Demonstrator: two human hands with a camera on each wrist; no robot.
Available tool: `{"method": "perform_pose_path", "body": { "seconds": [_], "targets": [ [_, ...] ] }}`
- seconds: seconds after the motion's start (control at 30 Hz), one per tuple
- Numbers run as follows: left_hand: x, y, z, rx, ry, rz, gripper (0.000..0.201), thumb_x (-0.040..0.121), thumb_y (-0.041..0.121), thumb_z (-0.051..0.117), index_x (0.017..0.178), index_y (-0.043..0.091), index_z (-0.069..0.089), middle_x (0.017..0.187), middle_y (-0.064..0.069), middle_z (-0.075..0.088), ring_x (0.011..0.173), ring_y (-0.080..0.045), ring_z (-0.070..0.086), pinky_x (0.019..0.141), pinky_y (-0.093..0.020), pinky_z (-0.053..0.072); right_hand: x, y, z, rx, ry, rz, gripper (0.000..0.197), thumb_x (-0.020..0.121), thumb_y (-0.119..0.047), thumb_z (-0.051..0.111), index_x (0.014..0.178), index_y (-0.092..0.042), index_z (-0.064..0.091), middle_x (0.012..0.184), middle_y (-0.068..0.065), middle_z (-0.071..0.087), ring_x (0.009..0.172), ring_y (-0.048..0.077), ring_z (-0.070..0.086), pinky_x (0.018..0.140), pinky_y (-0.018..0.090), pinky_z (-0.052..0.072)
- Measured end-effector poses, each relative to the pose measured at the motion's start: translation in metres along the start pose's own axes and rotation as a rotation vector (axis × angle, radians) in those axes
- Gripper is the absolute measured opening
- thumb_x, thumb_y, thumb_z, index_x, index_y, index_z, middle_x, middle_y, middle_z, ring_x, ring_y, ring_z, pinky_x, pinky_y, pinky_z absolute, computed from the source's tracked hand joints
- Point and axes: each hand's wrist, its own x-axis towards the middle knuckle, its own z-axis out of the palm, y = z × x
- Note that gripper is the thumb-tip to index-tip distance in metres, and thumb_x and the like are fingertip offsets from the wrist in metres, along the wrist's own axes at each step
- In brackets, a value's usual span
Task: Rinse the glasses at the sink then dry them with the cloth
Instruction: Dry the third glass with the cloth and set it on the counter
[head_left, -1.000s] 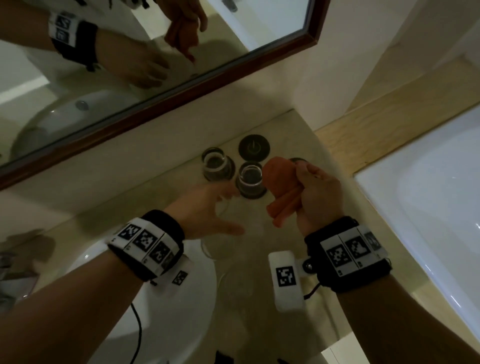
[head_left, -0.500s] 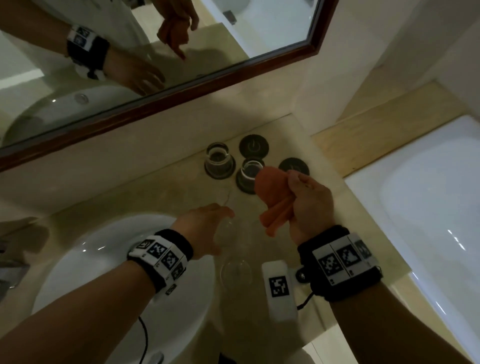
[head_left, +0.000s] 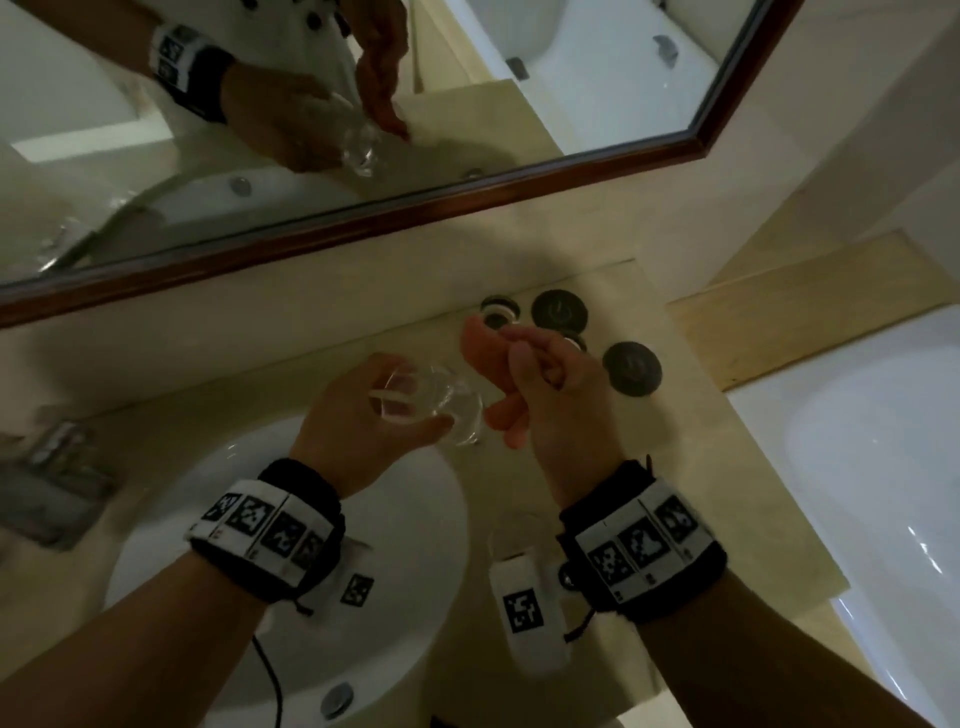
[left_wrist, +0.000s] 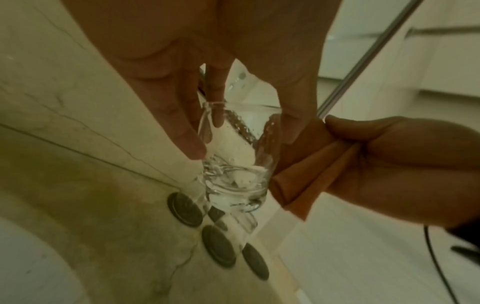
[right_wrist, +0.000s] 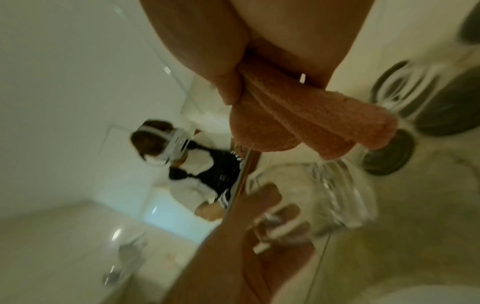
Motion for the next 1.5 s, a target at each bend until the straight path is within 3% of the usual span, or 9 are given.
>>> {"method": "perform_pose_path", "body": {
  "seconds": [0.17,0.33,0.47,0.7,0.97,1.1,1.2,1.37,1.5],
  "targets": [
    [-0.028,-0.003,-0.052,-0.203,0.137,-0.092,0.076,0.056,0.065,0.082,0.120,0.029,0.062,0.109,0.011,0.069,0.095,-0.007,0.070,0.081,-0.030,0.058,-0.015,-0.002,0.066,-0.006,-0.333,-0.166,0.022,0.105,-0.019,0.045,0.122,-0.016,0.058,0.129,0.000,0.068,0.108,-0.001,0.067,0.089,0.020,0.052],
    [-0.056,-0.024,-0.099,-0.321,0.235,-0.162,0.076,0.054,0.064,0.076,0.118,0.026,0.064,0.112,0.002,0.071,0.097,-0.019,0.072,0.082,-0.040,0.062,-0.028,-0.008,0.107,0.139,-0.580,-0.064,0.043,0.108,-0.026,0.022,0.135,-0.020,0.055,0.122,-0.008,0.071,0.109,0.007,0.068,0.090,0.026,0.057],
    [-0.074,-0.037,-0.122,-0.356,0.305,-0.145,0.081,0.054,0.064,0.082,0.119,0.019,0.067,0.109,-0.007,0.073,0.091,-0.021,0.074,0.078,-0.041,0.062,-0.030,-0.008,0.132,-0.136,-0.636,-0.251,0.047,0.101,-0.003,0.048,0.145,-0.021,0.047,0.145,-0.003,0.056,0.132,0.006,0.054,0.110,0.028,0.045],
    [-0.088,-0.052,-0.139,-0.404,0.287,-0.070,0.054,0.077,0.046,0.073,0.123,0.018,0.068,0.110,-0.010,0.074,0.101,-0.027,0.073,0.082,-0.048,0.062,-0.035,0.004,0.165,-0.514,-0.608,-0.650,0.047,0.105,-0.021,0.043,0.151,-0.019,0.040,0.161,-0.004,0.034,0.147,0.006,0.031,0.120,0.040,0.032],
    [-0.097,-0.038,-0.155,-0.491,0.279,0.066,0.052,0.074,0.016,0.080,0.115,0.009,0.049,0.086,-0.010,0.075,0.073,-0.022,0.071,0.064,-0.028,0.059,-0.023,-0.001,0.174,-0.339,-0.625,-0.218,0.069,0.091,-0.076,0.027,0.142,-0.035,0.048,0.134,-0.003,0.063,0.122,0.017,0.062,0.104,0.052,0.048],
    [-0.096,-0.032,-0.155,-0.465,0.308,0.100,0.016,0.081,0.021,0.077,0.087,0.012,0.064,0.097,0.025,0.070,0.102,0.004,0.065,0.105,-0.045,0.050,-0.025,-0.011,0.181,-0.166,-0.537,-0.192,0.054,0.097,-0.053,0.043,0.144,-0.026,0.048,0.133,0.002,0.062,0.119,0.018,0.063,0.099,0.052,0.054],
    [-0.093,-0.025,-0.153,-0.410,0.409,0.150,0.013,0.079,0.012,0.079,0.083,0.013,0.067,0.122,0.029,0.057,0.103,0.026,0.054,0.094,-0.014,0.050,-0.028,-0.016,0.184,-0.022,-0.504,-0.198,0.041,0.103,-0.028,0.048,0.144,-0.022,0.049,0.133,0.002,0.062,0.116,0.014,0.065,0.096,0.041,0.057],
    [-0.090,-0.021,-0.166,-0.506,0.341,0.222,0.018,0.059,0.029,0.085,0.071,0.033,0.071,0.124,0.005,0.068,0.106,-0.013,0.071,0.085,-0.031,0.061,-0.029,-0.025,0.186,0.102,-0.520,-0.081,0.042,0.103,-0.034,0.043,0.141,-0.018,0.050,0.130,0.007,0.064,0.117,0.025,0.065,0.092,0.045,0.057],
    [-0.085,-0.020,-0.167,-0.557,0.296,0.216,0.061,0.063,0.011,0.083,0.119,0.019,0.061,0.107,-0.006,0.076,0.096,-0.020,0.075,0.077,-0.029,0.060,-0.028,-0.030,0.176,0.261,-0.595,0.127,0.049,0.107,-0.041,0.033,0.140,-0.009,0.049,0.132,0.025,0.060,0.114,0.050,0.061,0.085,0.068,0.053]
  ]
}}
